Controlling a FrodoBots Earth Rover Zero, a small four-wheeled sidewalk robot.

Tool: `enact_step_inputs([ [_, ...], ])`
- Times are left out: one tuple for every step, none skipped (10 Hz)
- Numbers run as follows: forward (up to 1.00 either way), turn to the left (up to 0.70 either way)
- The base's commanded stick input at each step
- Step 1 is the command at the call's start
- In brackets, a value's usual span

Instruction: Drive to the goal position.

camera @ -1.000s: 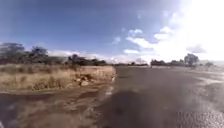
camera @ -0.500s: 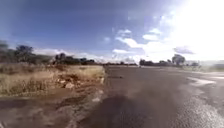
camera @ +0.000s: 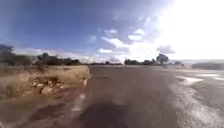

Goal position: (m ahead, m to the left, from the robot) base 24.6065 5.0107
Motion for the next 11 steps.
enact_step_inputs([
  [0.70, 0.00],
  [0.70, 0.00],
  [0.70, 0.00],
  [0.70, 0.00],
  [0.70, 0.00],
  [0.70, 0.00],
  [0.70, 0.00],
  [0.70, 0.00],
  [0.70, 0.00],
  [0.70, 0.00],
  [0.70, 0.00],
])
